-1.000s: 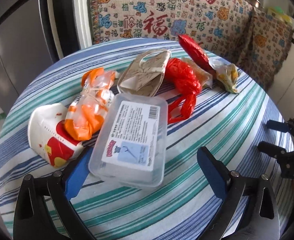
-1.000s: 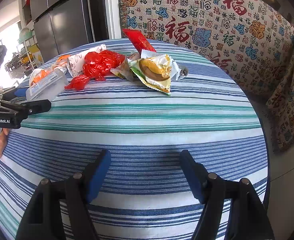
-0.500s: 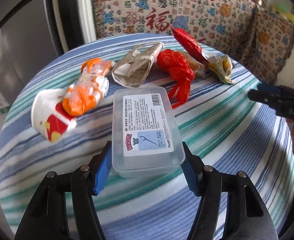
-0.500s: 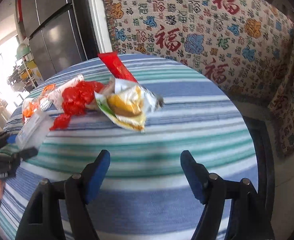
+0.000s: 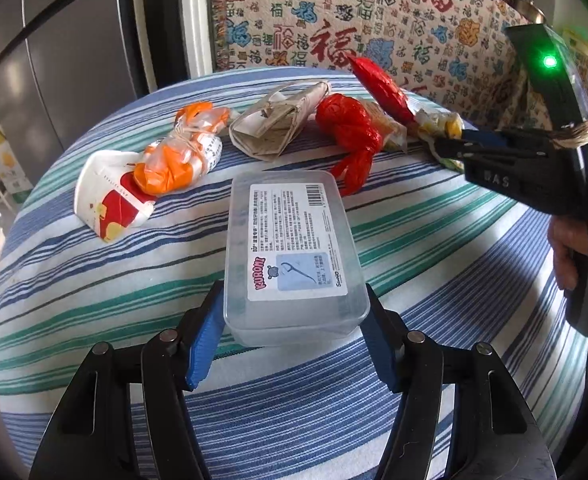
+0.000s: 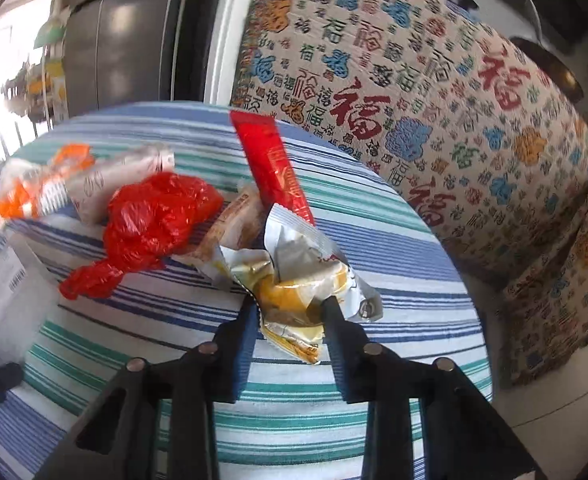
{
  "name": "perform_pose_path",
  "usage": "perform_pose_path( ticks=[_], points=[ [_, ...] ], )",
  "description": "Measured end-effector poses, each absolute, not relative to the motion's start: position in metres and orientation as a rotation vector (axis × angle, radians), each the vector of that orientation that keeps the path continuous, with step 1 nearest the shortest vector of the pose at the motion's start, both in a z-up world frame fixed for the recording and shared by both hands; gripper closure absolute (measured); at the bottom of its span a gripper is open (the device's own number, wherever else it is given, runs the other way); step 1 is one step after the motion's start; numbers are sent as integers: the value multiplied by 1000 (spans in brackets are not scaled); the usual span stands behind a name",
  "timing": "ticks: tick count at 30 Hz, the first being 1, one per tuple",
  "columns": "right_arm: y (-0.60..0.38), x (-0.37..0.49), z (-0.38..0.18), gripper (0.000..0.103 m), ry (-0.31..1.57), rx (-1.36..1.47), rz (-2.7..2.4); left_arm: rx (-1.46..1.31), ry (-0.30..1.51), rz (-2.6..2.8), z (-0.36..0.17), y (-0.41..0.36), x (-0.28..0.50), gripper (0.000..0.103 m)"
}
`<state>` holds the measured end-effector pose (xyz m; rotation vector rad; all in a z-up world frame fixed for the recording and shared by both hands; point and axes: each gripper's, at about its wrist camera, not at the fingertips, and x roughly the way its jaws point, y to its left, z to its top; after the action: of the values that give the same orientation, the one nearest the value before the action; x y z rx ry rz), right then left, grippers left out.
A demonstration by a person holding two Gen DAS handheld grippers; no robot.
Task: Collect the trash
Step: 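Grasp the clear plastic box with the left gripper while the right gripper grasps the yellow chip bag, then lift the clear box with the left gripper while the right gripper lifts the chip bag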
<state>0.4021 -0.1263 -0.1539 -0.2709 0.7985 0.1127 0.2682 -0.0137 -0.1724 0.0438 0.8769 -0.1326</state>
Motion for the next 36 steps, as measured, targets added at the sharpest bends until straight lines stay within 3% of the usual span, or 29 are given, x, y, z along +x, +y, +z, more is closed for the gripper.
perform_pose_path(
  ticks=[9,12,13,15,17,20,22,31,36],
  points=[
    [-163,341,-143,79,896,-81,329,12,876,-155,-170,-8,261,36],
    [-174,317,-145,73,914,-93,337,17,880,-162,-171,-10,256,31],
    [-177,310,-146,68,913,-89,331,19,882,-168,-171,-11,254,26],
    [-184,301,-152,36,920,-94,315,31,890,-175,-173,-15,251,18],
    [-187,296,-159,31,936,-114,297,59,899,-170,-174,-20,249,12],
    [-187,296,-170,30,978,-106,297,108,913,-151,-177,-28,250,8],
    [-183,295,-173,25,965,-105,302,113,922,-143,-178,-29,252,4],
    [-163,303,-162,23,902,-90,302,45,913,-120,-176,-17,263,4],
    [-172,312,-146,23,881,84,291,-48,913,-148,-168,-5,267,4]
  ],
)
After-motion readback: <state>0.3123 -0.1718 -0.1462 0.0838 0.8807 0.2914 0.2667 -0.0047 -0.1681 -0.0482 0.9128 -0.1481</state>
